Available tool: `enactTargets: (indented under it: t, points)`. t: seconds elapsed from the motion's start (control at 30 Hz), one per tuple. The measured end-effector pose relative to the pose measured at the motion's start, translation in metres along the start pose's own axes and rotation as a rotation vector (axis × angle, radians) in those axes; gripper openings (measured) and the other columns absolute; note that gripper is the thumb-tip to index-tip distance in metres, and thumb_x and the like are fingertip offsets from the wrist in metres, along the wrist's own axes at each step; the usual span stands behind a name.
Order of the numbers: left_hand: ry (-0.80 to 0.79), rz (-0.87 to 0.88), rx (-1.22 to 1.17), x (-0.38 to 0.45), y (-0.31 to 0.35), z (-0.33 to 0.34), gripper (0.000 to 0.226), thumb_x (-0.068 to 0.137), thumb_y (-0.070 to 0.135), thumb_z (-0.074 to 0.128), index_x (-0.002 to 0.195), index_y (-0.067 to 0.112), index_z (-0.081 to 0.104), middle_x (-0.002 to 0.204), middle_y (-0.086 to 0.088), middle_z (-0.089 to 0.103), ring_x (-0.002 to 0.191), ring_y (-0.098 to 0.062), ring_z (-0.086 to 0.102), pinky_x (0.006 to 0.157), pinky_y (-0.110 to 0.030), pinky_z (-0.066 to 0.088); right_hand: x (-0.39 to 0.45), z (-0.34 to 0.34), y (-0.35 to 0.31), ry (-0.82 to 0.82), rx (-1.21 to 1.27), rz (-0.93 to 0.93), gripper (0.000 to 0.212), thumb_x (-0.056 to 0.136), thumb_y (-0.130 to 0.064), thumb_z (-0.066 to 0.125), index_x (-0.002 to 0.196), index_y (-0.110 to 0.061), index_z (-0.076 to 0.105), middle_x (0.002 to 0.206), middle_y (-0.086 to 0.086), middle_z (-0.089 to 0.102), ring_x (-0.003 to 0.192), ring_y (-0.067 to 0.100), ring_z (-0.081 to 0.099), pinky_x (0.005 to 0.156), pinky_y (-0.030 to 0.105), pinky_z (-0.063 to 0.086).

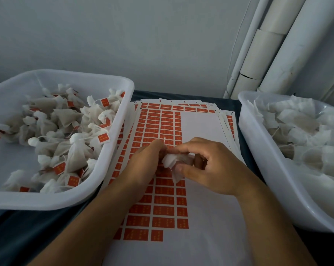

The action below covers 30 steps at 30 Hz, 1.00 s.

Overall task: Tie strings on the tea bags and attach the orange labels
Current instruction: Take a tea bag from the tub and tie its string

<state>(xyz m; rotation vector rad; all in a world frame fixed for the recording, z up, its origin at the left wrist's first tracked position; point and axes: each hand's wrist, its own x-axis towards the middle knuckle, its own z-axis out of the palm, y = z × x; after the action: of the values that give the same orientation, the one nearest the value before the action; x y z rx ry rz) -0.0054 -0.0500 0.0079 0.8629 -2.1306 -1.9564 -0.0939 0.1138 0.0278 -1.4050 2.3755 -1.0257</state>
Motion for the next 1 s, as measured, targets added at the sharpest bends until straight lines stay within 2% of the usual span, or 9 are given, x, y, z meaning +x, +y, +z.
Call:
enactTargets:
  t: [0.1,0.2,0.27,0.37,0.5,0.67,0.8,0.9,1.0]
  points:
    - [-0.025,0.014,-0.023,0.001,-0.002,0.0,0.049,0.101,0.052,0.042,0.095,0.017,0.076,0.089,-0.002,0.077,0.094,-0.024,0.072,0.1,-0.054,0.051,0.001,0.001,0.001,0.061,-0.032,0.002,0.03,0.091,-0.039,0.075,0.12,-0.038,0.069,0.108,-0.024,0.064,0.098,-0.001,0.061,0.077,0.011,0.052]
    - [-0.116,0.067,0.007,-0.002,-0.001,-0.002,0.06,0.101,0.065,0.032,0.096,0.03,0.081,0.098,0.005,0.078,0.098,-0.015,0.073,0.105,-0.051,0.046,0.003,0.003,0.0,0.117,-0.015,0.013,0.019,0.092,-0.042,0.073,0.109,-0.037,0.067,0.104,-0.022,0.064,0.094,0.001,0.061,0.071,0.012,0.051]
    - [-0.167,0.126,0.014,-0.004,-0.001,-0.004,0.063,0.1,0.069,0.028,0.1,0.033,0.08,0.103,0.007,0.078,0.101,-0.011,0.072,0.107,-0.051,0.044,0.005,0.004,0.0,0.15,0.003,0.016,0.014,0.093,-0.042,0.071,0.104,-0.037,0.066,0.103,-0.023,0.064,0.093,0.001,0.061,0.071,0.012,0.051]
    - [-0.163,0.197,0.034,-0.004,-0.001,-0.005,0.06,0.093,0.074,0.036,0.106,0.032,0.077,0.104,0.008,0.077,0.103,-0.014,0.071,0.104,-0.047,0.047,0.006,0.004,-0.001,0.202,0.037,0.025,0.007,0.096,-0.04,0.068,0.101,-0.039,0.064,0.1,-0.026,0.063,0.097,0.0,0.06,0.074,0.009,0.049]
    - [-0.234,0.417,0.08,-0.009,0.003,-0.002,0.044,0.093,0.052,0.056,0.094,0.013,0.077,0.089,-0.008,0.071,0.084,-0.02,0.067,0.081,-0.031,0.055,0.008,0.003,-0.002,0.255,0.141,0.044,0.005,0.098,-0.032,0.065,0.103,-0.031,0.067,0.099,-0.018,0.065,0.097,0.003,0.061,0.078,0.012,0.051]
    - [-0.116,0.494,0.052,-0.008,0.003,0.005,0.023,0.087,0.038,0.063,0.088,0.023,0.08,0.09,0.004,0.075,0.091,-0.015,0.067,0.078,-0.021,0.055,0.008,0.003,-0.004,0.253,0.282,0.138,0.011,0.099,-0.035,0.063,0.104,-0.028,0.069,0.099,-0.017,0.068,0.084,0.003,0.063,0.069,0.014,0.046]
    - [-0.089,0.509,-0.028,-0.008,0.002,0.004,0.023,0.086,0.039,0.064,0.088,0.023,0.081,0.09,0.004,0.075,0.093,-0.018,0.068,0.083,-0.029,0.055,0.009,0.002,-0.007,0.248,0.354,0.151,0.01,0.101,-0.032,0.061,0.103,-0.027,0.069,0.076,-0.025,0.065,0.069,-0.003,0.061,0.059,0.011,0.045]
    - [-0.047,0.571,-0.062,-0.009,0.003,0.005,0.02,0.085,0.037,0.066,0.085,0.023,0.081,0.087,0.003,0.075,0.089,-0.02,0.069,0.079,-0.025,0.059,0.009,0.002,-0.011,0.249,0.406,0.144,0.009,0.102,-0.029,0.06,0.101,-0.028,0.069,0.068,-0.028,0.064,0.065,-0.006,0.062,0.055,0.009,0.046]
    - [0.025,0.594,-0.08,-0.009,0.004,0.004,0.019,0.083,0.039,0.068,0.086,0.024,0.08,0.086,0.005,0.075,0.088,-0.018,0.07,0.079,-0.022,0.059,0.009,0.003,-0.013,0.255,0.442,0.153,0.011,0.102,-0.029,0.06,0.102,-0.025,0.07,0.065,-0.022,0.064,0.06,0.0,0.06,0.053,0.013,0.047]
